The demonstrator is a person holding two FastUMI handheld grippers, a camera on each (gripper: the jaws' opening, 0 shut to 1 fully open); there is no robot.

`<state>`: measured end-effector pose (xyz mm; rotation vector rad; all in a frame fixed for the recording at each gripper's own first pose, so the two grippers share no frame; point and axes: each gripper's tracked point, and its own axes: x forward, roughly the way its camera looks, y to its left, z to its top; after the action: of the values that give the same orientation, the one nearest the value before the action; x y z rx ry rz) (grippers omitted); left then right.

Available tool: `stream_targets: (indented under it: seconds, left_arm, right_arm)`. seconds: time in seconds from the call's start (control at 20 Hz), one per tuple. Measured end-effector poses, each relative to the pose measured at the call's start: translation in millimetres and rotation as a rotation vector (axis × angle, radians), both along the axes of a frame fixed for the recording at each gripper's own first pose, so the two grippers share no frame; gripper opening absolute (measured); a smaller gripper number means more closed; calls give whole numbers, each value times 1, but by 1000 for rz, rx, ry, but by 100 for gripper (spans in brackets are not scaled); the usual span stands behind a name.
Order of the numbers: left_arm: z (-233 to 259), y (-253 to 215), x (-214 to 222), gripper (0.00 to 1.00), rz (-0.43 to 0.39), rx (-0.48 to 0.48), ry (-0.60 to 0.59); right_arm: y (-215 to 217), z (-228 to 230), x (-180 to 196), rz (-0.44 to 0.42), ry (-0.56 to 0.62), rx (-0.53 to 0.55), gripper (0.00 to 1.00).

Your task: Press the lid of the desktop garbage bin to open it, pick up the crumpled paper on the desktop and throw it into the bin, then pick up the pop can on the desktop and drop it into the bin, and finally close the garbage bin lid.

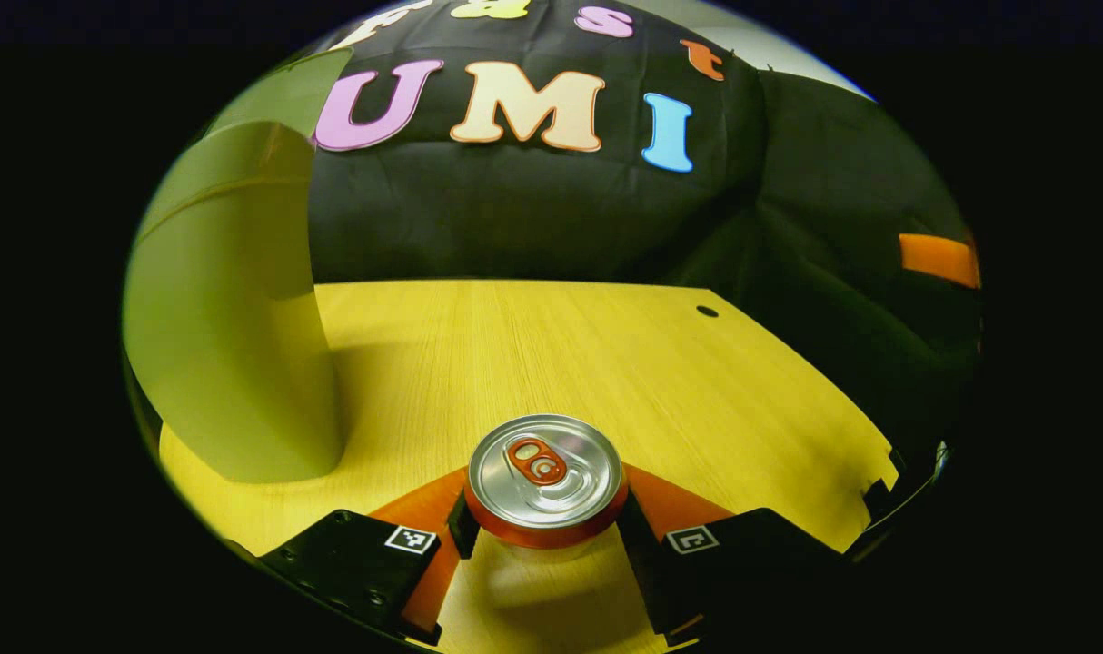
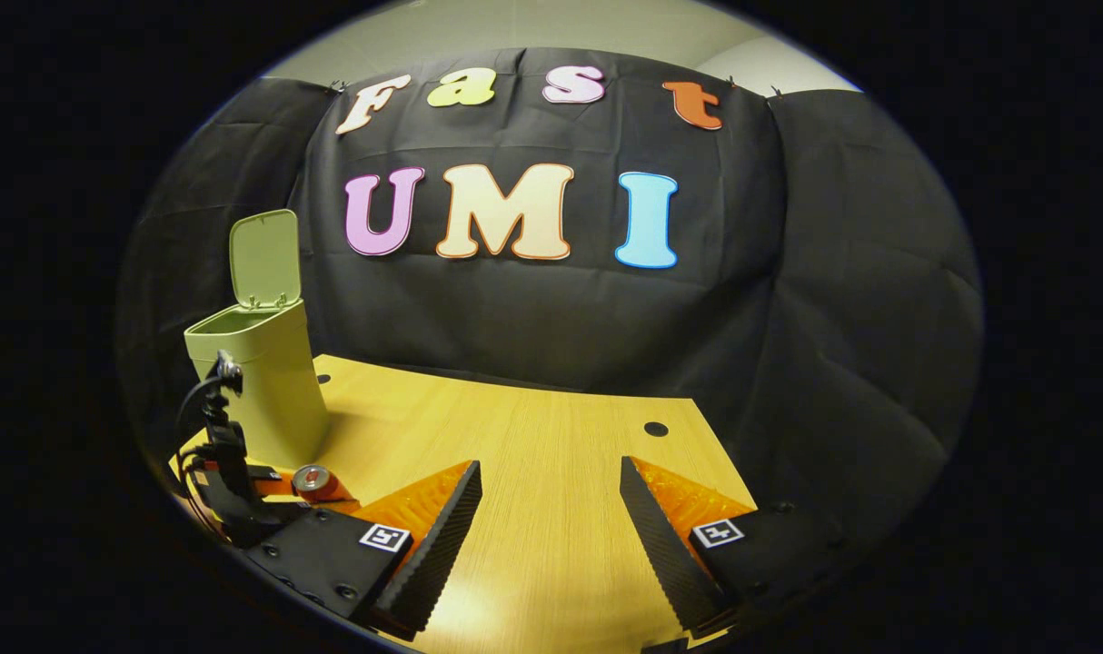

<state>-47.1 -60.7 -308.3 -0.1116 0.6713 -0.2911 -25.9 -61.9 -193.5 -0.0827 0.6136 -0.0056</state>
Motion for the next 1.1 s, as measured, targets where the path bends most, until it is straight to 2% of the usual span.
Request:
stream_targets:
  seconds: [0.15,0.45,0.6,0.9,1.1]
  left_arm:
    - [56,7,30,76,-5,-6,-118]
    - [130,35,76,76,36,13,-266]
    - [155,51,93,76,57,38,-317]
    - [201,83,120,75,114,28,-396]
    - [227,118,142,75,164,71,-461]
  right_arm:
    - [9,1,7,12,-25,28,96]
    - [26,-6,16,12,-44,80,96]
    - [32,-9,19,7,-50,101,96]
    - [42,-19,27,-6,-45,134,96]
    - [48,-23,30,-6,-33,147,96]
